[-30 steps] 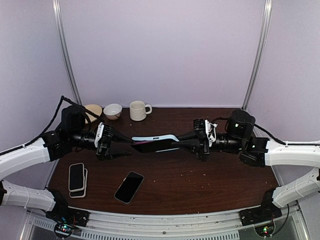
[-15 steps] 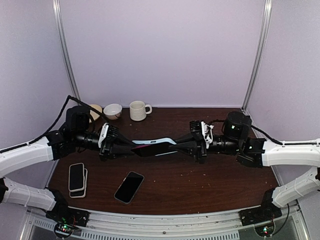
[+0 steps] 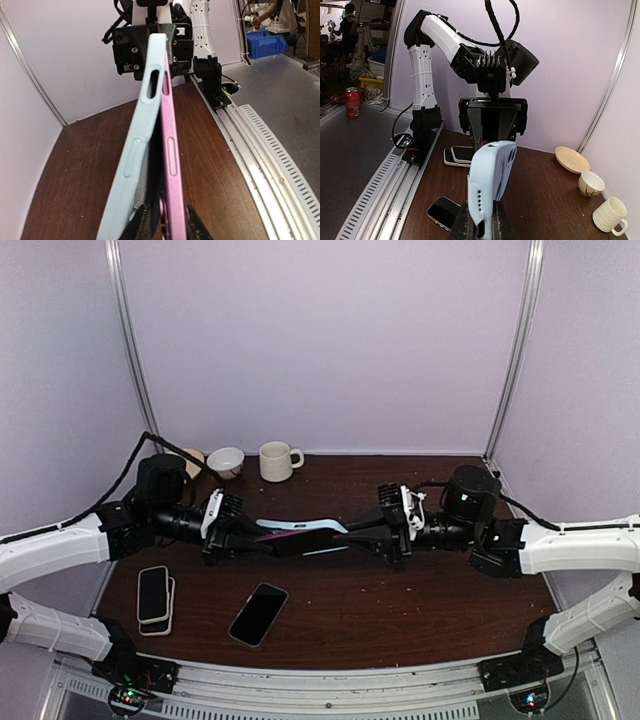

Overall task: Take the phone out of the phone case
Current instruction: Pass from the right arm to the left, then pick up the phone case from the phone.

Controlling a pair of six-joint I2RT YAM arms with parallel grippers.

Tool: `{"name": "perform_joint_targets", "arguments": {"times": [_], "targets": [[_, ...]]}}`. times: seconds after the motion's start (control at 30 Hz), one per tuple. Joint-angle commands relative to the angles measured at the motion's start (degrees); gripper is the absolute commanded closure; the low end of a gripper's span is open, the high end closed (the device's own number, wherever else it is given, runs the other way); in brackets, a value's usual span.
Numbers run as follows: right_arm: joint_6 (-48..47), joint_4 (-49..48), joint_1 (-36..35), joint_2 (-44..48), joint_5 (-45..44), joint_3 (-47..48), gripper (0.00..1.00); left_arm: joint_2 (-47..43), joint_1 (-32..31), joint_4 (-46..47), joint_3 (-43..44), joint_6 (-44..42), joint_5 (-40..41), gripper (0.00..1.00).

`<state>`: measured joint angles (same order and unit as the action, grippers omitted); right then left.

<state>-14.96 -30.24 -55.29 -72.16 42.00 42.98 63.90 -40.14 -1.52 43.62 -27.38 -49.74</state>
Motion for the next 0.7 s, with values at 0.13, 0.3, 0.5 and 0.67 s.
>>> {"name": "perform_joint_targets", "arguments": {"times": [0.13, 0.3, 0.5, 0.67], "targets": [[0.63, -5.74, -2.45, -0.24, 5.33, 1.58, 1.0, -0.2, 0.24, 1.87, 2.26, 0.24, 3.54, 1.0], [2.81, -6.22, -2.63, -0.46, 2.67, 0.54, 0.91, -1.07, 0.24, 1.87, 1.84, -1.4, 5.11, 1.0], [10.02, -4.49, -2.72, 2.38, -9.01, -3.46, 0.32, -2.01, 0.24, -1.2, 1.18, -6.52, 6.67, 1.0], [12.65, 14.71, -3.03, 5.7, -21.95, 0.8, 0.2, -2.83, -0.04, -2.69, 0.3, -12.85, 11.84, 1.0]]}}
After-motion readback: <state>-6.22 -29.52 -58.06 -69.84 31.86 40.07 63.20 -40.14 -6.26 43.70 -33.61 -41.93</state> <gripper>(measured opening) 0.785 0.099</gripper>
